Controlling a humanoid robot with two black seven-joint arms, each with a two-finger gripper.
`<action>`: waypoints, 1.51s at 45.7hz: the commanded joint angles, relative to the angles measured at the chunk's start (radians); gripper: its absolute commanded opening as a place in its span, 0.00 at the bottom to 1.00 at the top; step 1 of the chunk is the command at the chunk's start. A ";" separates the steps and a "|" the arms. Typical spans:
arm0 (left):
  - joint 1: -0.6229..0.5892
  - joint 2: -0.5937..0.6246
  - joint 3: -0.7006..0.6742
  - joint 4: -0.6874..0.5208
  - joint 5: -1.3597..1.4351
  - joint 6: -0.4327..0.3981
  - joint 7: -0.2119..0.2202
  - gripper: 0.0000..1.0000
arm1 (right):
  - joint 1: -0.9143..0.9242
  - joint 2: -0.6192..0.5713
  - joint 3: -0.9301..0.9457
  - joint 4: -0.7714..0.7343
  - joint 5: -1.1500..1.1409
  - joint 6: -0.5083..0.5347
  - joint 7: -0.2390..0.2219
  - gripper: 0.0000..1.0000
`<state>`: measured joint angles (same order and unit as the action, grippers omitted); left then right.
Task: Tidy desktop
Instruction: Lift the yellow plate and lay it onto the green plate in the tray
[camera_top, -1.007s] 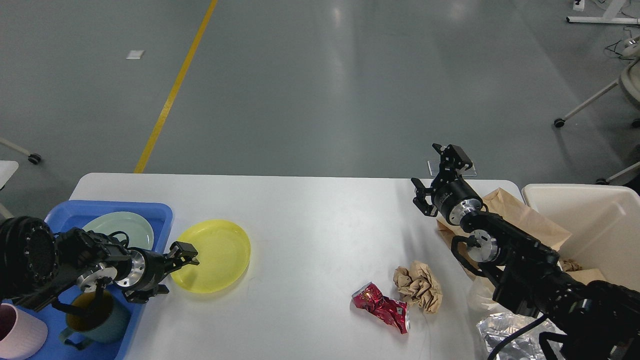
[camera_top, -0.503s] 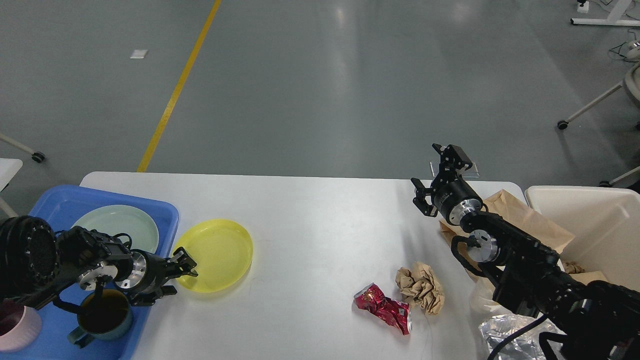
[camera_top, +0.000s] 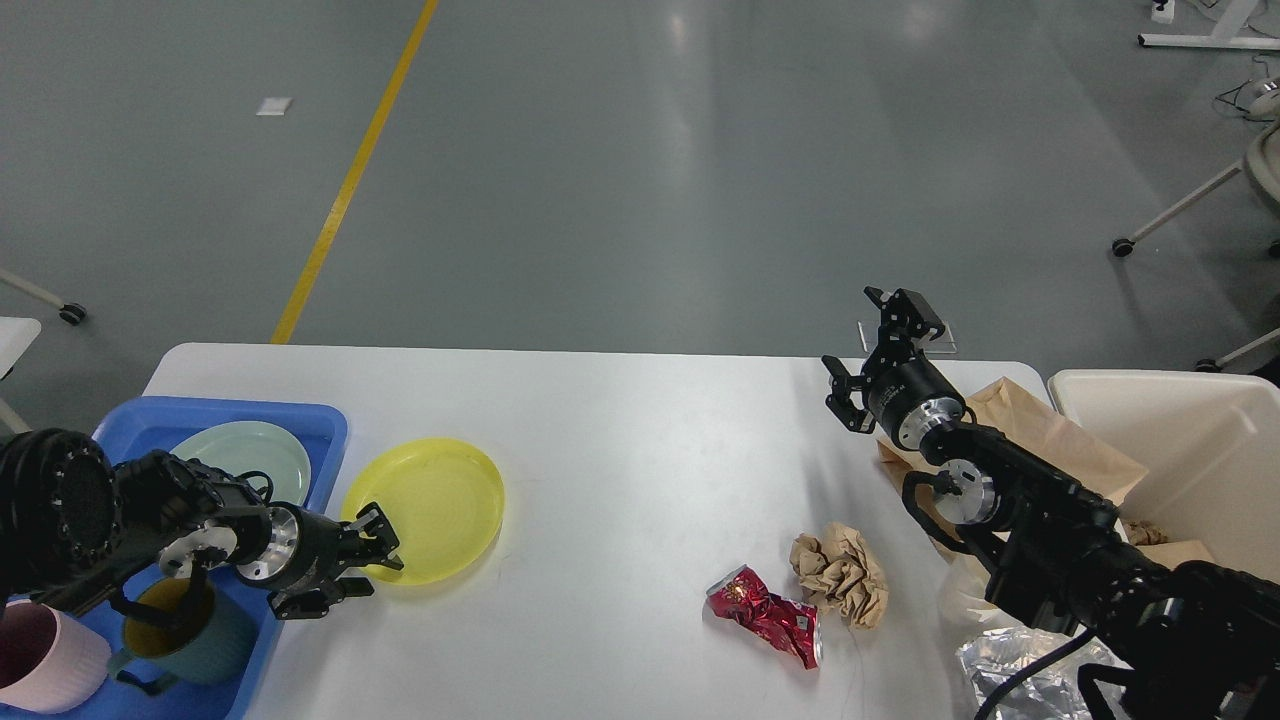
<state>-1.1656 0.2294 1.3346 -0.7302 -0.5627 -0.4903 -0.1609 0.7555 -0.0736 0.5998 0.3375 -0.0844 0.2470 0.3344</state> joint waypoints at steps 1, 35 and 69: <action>0.001 -0.001 0.000 0.000 0.000 -0.001 0.001 0.39 | -0.001 0.000 -0.002 0.000 0.000 0.000 0.000 1.00; -0.011 0.002 0.003 0.015 0.041 -0.149 0.001 0.00 | -0.001 0.000 0.000 0.000 0.000 0.000 0.000 1.00; -0.373 0.099 0.238 -0.094 0.066 -0.470 0.040 0.00 | 0.001 0.000 0.000 0.000 0.000 0.000 0.000 1.00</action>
<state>-1.4879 0.3149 1.5015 -0.7940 -0.5031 -0.9599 -0.1250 0.7553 -0.0736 0.5997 0.3375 -0.0843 0.2470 0.3344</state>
